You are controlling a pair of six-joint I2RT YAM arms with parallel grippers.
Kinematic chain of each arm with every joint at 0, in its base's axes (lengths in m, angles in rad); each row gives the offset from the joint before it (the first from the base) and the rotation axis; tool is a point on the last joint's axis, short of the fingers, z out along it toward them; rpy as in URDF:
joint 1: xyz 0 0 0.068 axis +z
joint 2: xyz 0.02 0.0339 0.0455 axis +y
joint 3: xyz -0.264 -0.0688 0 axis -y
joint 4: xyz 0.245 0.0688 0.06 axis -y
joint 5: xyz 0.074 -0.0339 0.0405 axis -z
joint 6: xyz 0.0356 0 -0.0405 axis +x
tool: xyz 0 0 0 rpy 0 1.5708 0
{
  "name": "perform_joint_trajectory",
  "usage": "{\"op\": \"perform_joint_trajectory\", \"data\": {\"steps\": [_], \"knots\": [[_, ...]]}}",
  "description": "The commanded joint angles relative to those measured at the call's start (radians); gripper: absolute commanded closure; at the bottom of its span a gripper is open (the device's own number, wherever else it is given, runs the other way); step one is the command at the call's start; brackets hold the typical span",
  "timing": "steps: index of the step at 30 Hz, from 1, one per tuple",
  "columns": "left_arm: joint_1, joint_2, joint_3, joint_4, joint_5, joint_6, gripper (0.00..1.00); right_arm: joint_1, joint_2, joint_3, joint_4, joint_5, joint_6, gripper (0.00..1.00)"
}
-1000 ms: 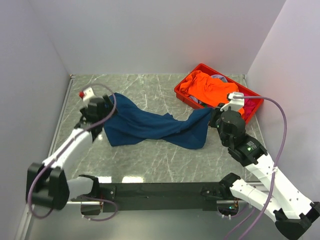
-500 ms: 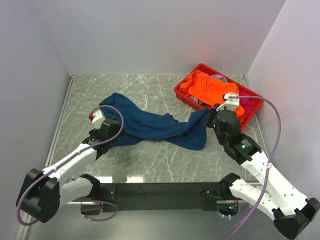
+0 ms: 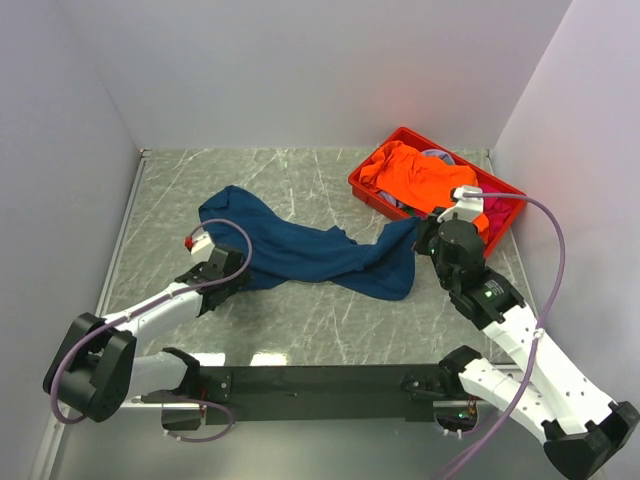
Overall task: Fold and stack the t-shirts
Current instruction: Flatten the tshirt out
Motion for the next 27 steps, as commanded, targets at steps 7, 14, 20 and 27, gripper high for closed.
{"op": "perform_joint_trajectory", "data": {"steps": [7, 14, 20, 27], "knots": [[-0.004, -0.005, 0.021, 0.044, 0.055, 0.017, 0.67, -0.042, -0.034, -0.018, 0.051, -0.022, -0.003, 1.00], [0.002, 0.005, 0.124, 0.048, 0.076, 0.067, 0.99, -0.054, -0.042, -0.009, 0.037, -0.022, -0.009, 1.00], [0.161, 0.106, 0.293, 0.082, 0.208, 0.178, 0.99, -0.063, -0.037, 0.004, 0.031, -0.027, -0.011, 1.00], [0.248, 0.258, 0.347, 0.091, 0.282, 0.242, 0.37, -0.069, -0.019, -0.002, 0.038, -0.045, -0.009, 1.00]]}}
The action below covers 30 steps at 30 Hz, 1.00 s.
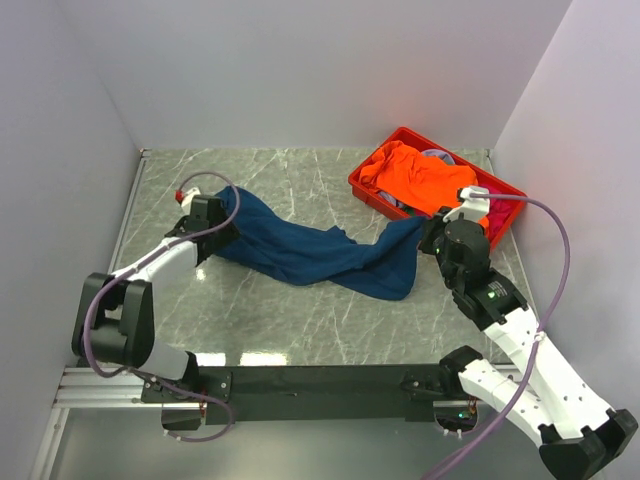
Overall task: Fold and stack the t-shirts
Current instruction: Flatten the tshirt out
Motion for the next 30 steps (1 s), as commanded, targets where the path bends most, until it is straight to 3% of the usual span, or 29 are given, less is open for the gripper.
{"op": "perform_joint_trajectory", "data": {"steps": [1, 4, 11, 15, 18, 30], "knots": [[-0.015, 0.008, -0.007, 0.008, 0.054, 0.045, 0.33, -0.009, 0.008, 0.010, 0.030, -0.010, -0.004, 1.00], [-0.047, -0.045, -0.059, 0.007, 0.003, 0.032, 0.32, -0.010, 0.018, 0.012, 0.031, -0.010, -0.004, 1.00], [-0.078, -0.095, -0.148, 0.036, 0.002, 0.019, 0.38, -0.010, 0.027, 0.007, 0.043, -0.017, -0.004, 1.00], [-0.081, -0.052, -0.110, 0.069, 0.011, 0.038, 0.48, -0.012, 0.038, 0.007, 0.040, -0.024, -0.002, 1.00], [-0.087, -0.039, -0.072, 0.068, -0.007, 0.053, 0.50, -0.010, 0.036, 0.007, 0.036, -0.018, -0.002, 1.00], [-0.087, 0.111, 0.003, 0.085, -0.024, 0.101, 0.46, -0.012, 0.053, 0.009, 0.033, -0.013, -0.009, 1.00]]}}
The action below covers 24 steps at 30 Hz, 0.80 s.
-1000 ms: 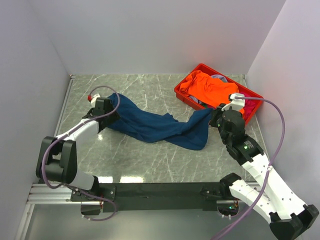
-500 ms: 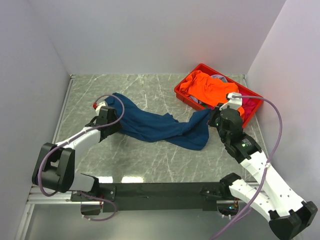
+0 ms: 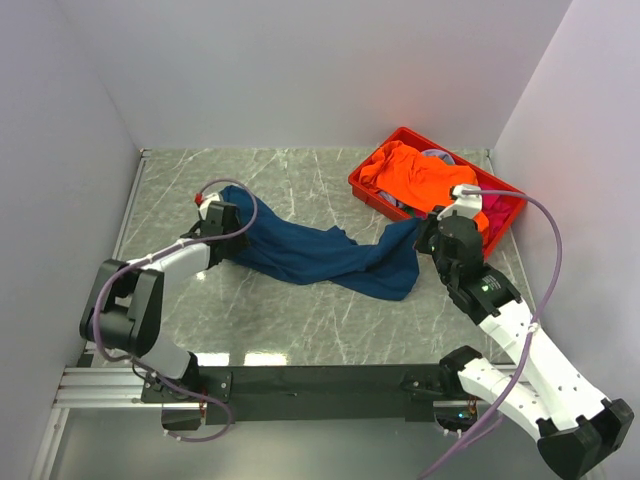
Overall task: Fold and stack the t-shirts
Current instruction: Flatten the tshirt out
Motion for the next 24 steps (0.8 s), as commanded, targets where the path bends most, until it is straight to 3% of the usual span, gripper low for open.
{"op": "perform_joint_trajectory", "data": {"steps": [1, 16, 19, 24], "knots": [[-0.004, 0.029, 0.030, 0.021, -0.007, 0.021, 0.46, -0.008, -0.001, 0.007, 0.031, 0.012, -0.007, 1.00], [-0.006, 0.004, -0.021, 0.020, -0.043, 0.007, 0.39, -0.009, 0.011, 0.004, 0.037, 0.010, -0.005, 1.00], [-0.007, 0.027, -0.019, 0.029, -0.026, 0.013, 0.42, -0.009, 0.011, 0.004, 0.038, 0.009, -0.004, 1.00], [-0.020, 0.062, -0.001, 0.036, -0.003, 0.012, 0.57, -0.011, 0.011, 0.006, 0.034, 0.013, -0.005, 1.00]]}}
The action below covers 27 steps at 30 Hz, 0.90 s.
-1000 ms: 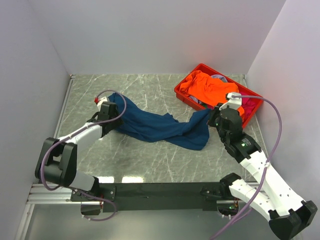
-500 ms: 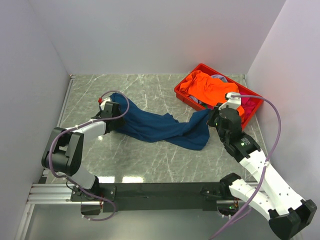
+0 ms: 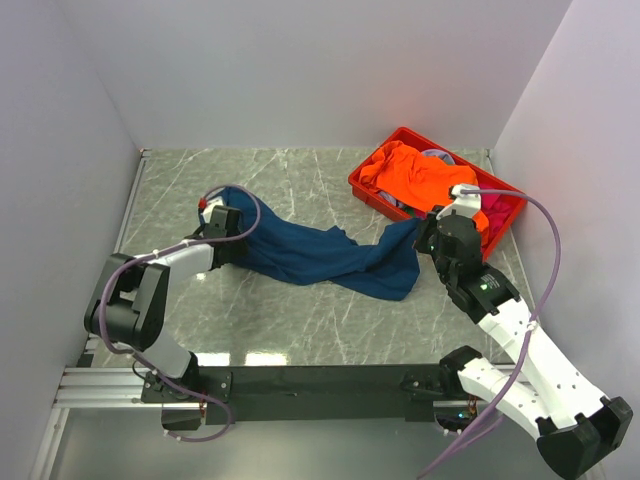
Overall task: Fold and stack the t-shirts
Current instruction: Flatten the tshirt out
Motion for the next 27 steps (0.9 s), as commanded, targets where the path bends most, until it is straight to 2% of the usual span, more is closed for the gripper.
{"op": "perform_joint_trajectory", "data": {"steps": [1, 2, 4, 5, 9, 18, 23, 27], "knots": [[-0.014, 0.018, 0.015, 0.028, 0.015, 0.009, 0.60, -0.008, -0.003, 0.007, 0.032, 0.014, -0.004, 1.00], [-0.016, 0.017, 0.017, 0.025, 0.016, 0.009, 0.70, -0.008, -0.004, 0.007, 0.031, 0.016, -0.004, 1.00], [-0.020, -0.003, 0.015, 0.017, 0.004, 0.005, 0.82, -0.008, -0.009, 0.007, 0.029, 0.017, -0.007, 1.00], [-0.020, -0.012, 0.015, 0.008, 0.001, 0.003, 0.92, -0.008, -0.009, 0.007, 0.029, 0.017, -0.007, 1.00], [-0.020, -0.066, 0.031, -0.035, -0.003, 0.005, 0.99, -0.010, 0.000, 0.009, 0.031, 0.017, -0.005, 1.00], [-0.016, -0.316, 0.071, -0.138, 0.030, -0.018, 0.99, -0.011, -0.023, 0.036, 0.015, 0.036, -0.035, 1.00], [0.053, -0.492, 0.169, -0.225, 0.082, -0.015, 0.99, -0.016, 0.014, 0.162, 0.001, 0.014, -0.078, 1.00], [0.136, -0.591, 0.338, -0.280, 0.090, 0.009, 0.99, -0.019, 0.091, 0.327, -0.017, -0.007, -0.127, 1.00]]}}
